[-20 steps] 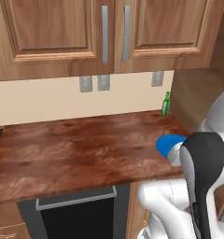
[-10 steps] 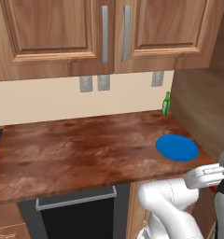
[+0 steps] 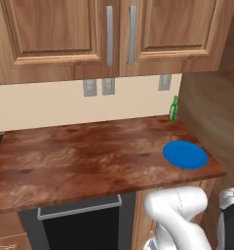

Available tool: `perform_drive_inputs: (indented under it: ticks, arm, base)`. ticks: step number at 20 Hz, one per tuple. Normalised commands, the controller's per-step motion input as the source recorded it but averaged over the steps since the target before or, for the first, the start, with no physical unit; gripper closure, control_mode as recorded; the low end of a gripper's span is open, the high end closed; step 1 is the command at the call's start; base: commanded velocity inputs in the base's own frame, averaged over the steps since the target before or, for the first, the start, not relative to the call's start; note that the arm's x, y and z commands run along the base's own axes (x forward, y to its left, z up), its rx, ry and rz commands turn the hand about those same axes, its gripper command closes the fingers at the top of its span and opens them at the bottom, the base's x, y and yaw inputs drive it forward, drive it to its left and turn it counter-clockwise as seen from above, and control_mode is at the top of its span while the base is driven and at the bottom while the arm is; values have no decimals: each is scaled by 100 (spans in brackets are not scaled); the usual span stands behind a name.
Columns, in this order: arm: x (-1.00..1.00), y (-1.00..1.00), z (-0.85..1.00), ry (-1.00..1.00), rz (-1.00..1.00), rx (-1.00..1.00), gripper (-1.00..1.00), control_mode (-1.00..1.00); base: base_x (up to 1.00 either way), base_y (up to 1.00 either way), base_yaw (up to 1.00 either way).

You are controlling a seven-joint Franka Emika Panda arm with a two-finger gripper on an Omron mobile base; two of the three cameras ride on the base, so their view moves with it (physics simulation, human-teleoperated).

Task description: Pick the bell pepper from the counter and place it in the microwave.

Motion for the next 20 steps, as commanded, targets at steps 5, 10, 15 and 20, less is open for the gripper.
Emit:
perform_drive_inputs:
  ticks: [5,10,15,20]
  arm:
    - [80,-9,-18,-2,-19,0,100,-100]
    - [22,0,-26,0,3,0,100,-100]
    - [-2,0,-6,0,2,0,100,100]
    - [0,0,0,0,0,0,100,100]
  base:
    - [0,0,0]
    - [0,0,0]
    - [-76,-33,2]
    - [-28,-95,0]
